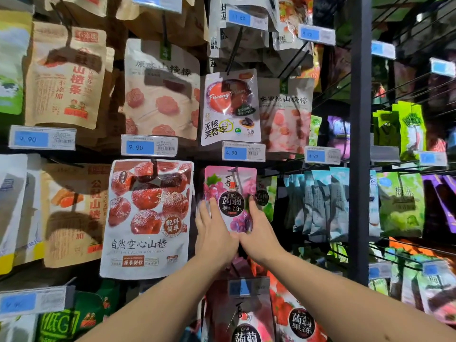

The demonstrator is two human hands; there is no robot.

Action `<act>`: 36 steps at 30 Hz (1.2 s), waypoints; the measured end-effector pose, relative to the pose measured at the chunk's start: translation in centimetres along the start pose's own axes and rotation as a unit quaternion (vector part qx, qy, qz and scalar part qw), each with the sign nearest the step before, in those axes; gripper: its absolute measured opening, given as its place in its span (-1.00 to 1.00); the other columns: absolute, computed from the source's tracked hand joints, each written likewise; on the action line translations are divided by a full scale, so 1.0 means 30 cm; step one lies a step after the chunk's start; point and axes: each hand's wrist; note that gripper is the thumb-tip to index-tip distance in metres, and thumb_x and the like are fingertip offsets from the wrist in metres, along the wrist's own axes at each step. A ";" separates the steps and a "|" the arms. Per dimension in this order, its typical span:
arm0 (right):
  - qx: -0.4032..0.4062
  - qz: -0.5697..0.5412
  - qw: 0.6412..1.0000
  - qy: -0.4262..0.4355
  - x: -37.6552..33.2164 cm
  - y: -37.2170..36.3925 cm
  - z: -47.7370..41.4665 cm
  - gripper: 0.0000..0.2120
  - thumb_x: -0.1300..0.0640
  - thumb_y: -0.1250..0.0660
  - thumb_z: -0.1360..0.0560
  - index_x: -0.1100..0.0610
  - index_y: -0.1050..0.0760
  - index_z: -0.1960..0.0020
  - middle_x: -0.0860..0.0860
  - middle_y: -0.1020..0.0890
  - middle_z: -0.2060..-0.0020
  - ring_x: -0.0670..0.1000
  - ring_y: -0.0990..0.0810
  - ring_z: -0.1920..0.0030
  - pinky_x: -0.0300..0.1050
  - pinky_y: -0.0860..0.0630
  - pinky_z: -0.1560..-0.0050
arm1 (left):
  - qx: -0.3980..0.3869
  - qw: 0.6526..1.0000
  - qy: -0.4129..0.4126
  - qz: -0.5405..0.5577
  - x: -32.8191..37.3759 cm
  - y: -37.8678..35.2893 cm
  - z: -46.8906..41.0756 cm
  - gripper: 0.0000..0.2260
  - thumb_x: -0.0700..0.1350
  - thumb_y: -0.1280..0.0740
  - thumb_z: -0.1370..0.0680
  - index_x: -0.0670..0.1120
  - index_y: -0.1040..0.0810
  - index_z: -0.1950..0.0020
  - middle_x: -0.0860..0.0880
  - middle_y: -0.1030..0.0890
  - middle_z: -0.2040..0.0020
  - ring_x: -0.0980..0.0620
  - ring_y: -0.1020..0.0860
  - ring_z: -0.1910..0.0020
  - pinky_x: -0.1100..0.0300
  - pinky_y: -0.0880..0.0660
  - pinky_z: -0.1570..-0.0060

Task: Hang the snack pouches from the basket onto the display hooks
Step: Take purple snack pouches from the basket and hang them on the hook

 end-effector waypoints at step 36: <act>0.015 0.099 0.995 -0.022 0.059 0.060 -0.024 -0.43 0.36 -0.26 -0.46 -0.01 -0.54 -0.41 -0.04 -0.67 -0.21 0.02 -0.62 -0.20 -0.03 -0.56 -0.27 | 0.077 0.996 -0.052 0.011 -0.008 -0.088 0.013 -0.55 -0.15 -0.33 -0.56 -0.01 -0.37 -0.45 -0.09 -0.07 -0.62 -0.13 0.02 -0.60 -0.10 0.02 -0.56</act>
Point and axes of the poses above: each hand's wrist, its own z-axis away from the middle knuckle, its own y-axis out of the back of the hand, x = y × z
